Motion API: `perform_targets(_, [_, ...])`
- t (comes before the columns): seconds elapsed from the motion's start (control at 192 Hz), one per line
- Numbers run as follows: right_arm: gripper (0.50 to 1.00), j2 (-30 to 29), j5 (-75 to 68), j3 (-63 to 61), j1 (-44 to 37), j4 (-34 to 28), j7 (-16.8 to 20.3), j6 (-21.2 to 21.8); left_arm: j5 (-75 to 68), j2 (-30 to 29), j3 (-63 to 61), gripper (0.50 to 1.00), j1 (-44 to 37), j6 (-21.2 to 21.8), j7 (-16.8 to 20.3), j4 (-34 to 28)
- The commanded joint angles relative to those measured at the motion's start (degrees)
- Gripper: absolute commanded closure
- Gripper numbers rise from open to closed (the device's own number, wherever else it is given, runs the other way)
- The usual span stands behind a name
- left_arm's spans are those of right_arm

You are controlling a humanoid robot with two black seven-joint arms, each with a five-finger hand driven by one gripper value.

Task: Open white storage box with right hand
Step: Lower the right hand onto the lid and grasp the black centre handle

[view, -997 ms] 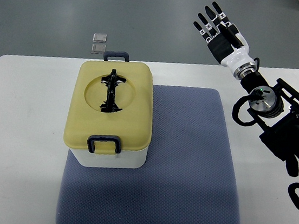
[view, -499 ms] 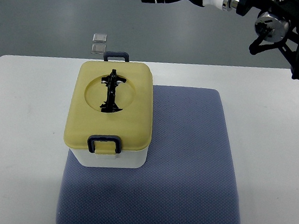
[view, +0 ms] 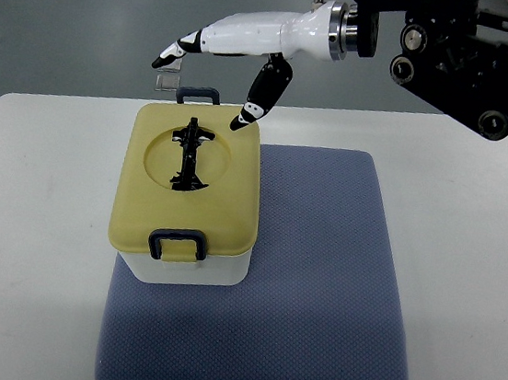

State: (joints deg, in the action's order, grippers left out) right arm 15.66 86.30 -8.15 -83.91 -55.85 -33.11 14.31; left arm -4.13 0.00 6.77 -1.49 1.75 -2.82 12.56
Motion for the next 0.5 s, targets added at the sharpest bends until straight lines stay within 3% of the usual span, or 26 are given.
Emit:
perform_targets(0.0, [0.568,-0.28,3.61,1.47,1.55,-0.05,-1.16,-5.09,0.0,0.0,-0.01,0.5,-0.01,0.01,0.01,0.0])
perform_targets(0.494, [0.574,-2.83,3.88,1.56,6.21,1.0,-0.73,-13.17,0.0,0.0,-0.01,0.5,-0.01,0.01,0.01,0.0])
